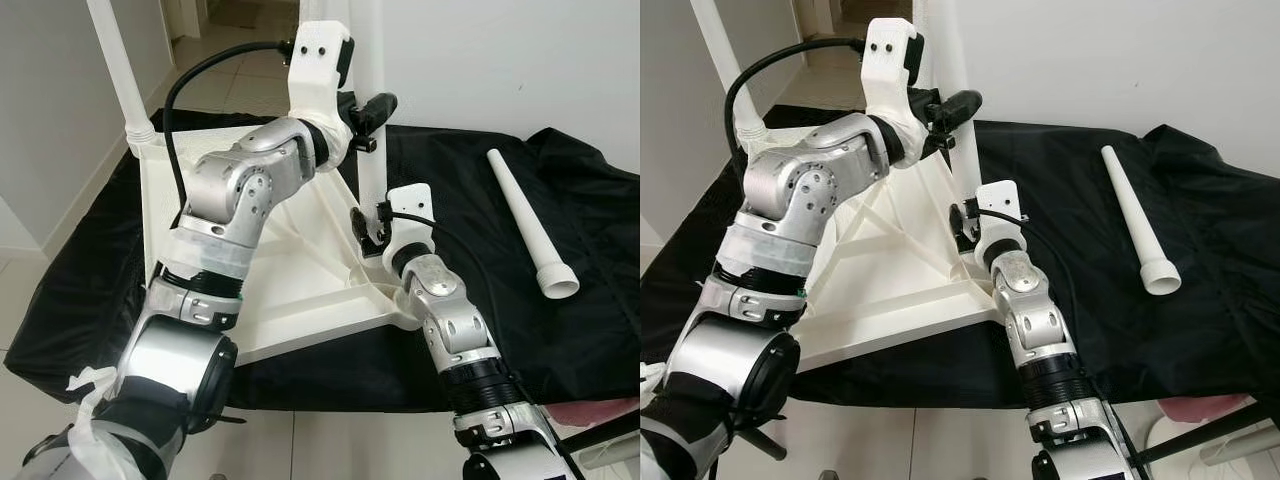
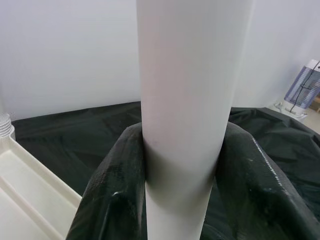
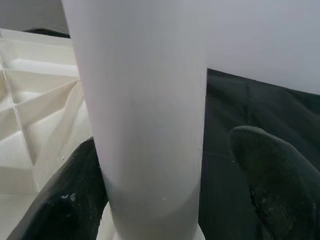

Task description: Building children table

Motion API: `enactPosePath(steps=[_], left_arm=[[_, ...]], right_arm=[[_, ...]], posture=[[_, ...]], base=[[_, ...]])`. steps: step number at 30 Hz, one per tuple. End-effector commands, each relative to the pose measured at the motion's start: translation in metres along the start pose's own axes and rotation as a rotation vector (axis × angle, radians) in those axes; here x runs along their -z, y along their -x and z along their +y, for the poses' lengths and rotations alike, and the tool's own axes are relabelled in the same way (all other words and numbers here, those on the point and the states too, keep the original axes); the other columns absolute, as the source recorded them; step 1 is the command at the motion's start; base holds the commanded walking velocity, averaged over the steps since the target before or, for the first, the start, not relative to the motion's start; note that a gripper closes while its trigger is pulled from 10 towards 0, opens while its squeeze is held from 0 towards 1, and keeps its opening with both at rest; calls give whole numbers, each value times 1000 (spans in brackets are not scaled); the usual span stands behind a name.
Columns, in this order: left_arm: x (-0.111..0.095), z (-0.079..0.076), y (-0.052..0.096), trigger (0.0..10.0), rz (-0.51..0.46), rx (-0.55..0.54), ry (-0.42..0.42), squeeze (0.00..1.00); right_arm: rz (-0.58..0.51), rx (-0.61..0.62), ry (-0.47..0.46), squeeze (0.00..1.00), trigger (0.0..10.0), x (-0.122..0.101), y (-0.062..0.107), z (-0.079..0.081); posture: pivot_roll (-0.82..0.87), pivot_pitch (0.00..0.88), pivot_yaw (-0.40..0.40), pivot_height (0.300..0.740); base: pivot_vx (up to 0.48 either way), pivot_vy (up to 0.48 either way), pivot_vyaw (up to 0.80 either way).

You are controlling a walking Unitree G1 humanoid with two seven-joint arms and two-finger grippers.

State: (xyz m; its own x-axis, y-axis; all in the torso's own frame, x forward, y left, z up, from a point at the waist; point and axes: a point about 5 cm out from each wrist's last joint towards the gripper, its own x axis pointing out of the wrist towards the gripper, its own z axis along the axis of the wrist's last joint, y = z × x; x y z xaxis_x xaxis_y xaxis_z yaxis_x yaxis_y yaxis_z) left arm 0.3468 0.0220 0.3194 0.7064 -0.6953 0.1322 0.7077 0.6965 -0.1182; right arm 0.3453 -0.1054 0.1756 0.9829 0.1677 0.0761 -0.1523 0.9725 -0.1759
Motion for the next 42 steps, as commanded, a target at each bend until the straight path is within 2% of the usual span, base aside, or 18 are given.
enactPosePath(steps=[1, 4, 7, 14, 15, 23, 24, 25, 26, 35, 36, 37, 38, 39, 40, 41, 42], left_arm=[[-8, -9, -4, 10000, -19, 23, -35, 0], [-8, -12, -6, 10000, -20, 31, -35, 0], [-8, -15, -6, 10000, -24, 38, -30, 0], [-11, -19, -7, 10000, -36, 48, -32, 0], [-12, -20, -7, 10000, -39, 51, -32, 0], [-14, -21, -7, 10000, -46, 54, -33, 0], [-15, -21, -7, 10000, -47, 55, -34, 0], [-15, -21, -7, 10000, -47, 55, -34, 0], [-15, -21, -7, 10000, -48, 55, -35, 0], [-15, -22, -8, 10000, -40, 51, -56, 0], [-17, -28, -6, 10000, -88, 92, -97, 0], [-17, -28, -6, 10000, -88, 92, -97, 0], [-21, -32, -4, 10000, -153, 103, -202, 0], [-21, -32, -4, 10000, -153, 103, -202, 0], [-19, -36, -3, 10000, -164, 143, -216, 0], [-17, -38, -2, 10000, -165, 165, -193, 992], [-17, -38, -2, 10000, -165, 165, -193, 992]], right_arm=[[-18, 30, 37, 0, 10000, -4, -3, -2], [-33, 53, 82, 0, 10000, -6, -7, -1], [-30, 44, 85, 0, 10000, -4, -8, 3], [-11, 43, 76, 0, 10000, 2, -8, 5], [-7, 42, 64, 0, 9765, 3, -8, 5], [2, 55, 47, 0, 10000, 7, -8, 4], [4, 64, 39, 0, 2824, 8, -8, 3], [4, 64, 39, 0, 2824, 8, -8, 3], [4, 71, 33, 0, 0, 9, -8, 2], [1, 69, 8, 0, 0, 9, -8, 0], [-1, 66, -3, 0, 0, 9, -8, 0], [-1, 66, -3, 0, 0, 9, -8, 0], [3, 68, -22, 0, 0, 9, -7, 0], [3, 68, -22, 0, 0, 9, -7, 0], [8, 56, -89, 0, 1961, 9, -7, 2], [10, 41, -136, 0, 10000, 8, -7, 4], [10, 41, -136, 0, 10000, 8, -7, 4]], posture=[[5, 0, -36, 740], [5, 0, -37, 740], [8, 0, -44, 740], [8, 0, -46, 740], [8, 0, -46, 740], [7, 0, -46, 740], [7, 0, -46, 740], [7, 0, -46, 740], [7, 0, -46, 740], [8, 0, -47, 740], [9, 0, -50, 740], [9, 0, -50, 740], [9, 0, -49, 740], [9, 0, -49, 740], [6, 0, -48, 740], [5, 0, -48, 740], [5, 0, -48, 740]], base=[[0, 0, 0], [0, 0, 0], [0, 0, 0], [0, 0, 0], [0, 0, 0], [0, 0, 0], [0, 0, 0], [0, 0, 0], [0, 0, 0], [0, 0, 0], [0, 0, 0], [0, 0, 0], [0, 0, 0], [0, 0, 0], [0, 0, 0], [0, 0, 0], [0, 0, 0]])
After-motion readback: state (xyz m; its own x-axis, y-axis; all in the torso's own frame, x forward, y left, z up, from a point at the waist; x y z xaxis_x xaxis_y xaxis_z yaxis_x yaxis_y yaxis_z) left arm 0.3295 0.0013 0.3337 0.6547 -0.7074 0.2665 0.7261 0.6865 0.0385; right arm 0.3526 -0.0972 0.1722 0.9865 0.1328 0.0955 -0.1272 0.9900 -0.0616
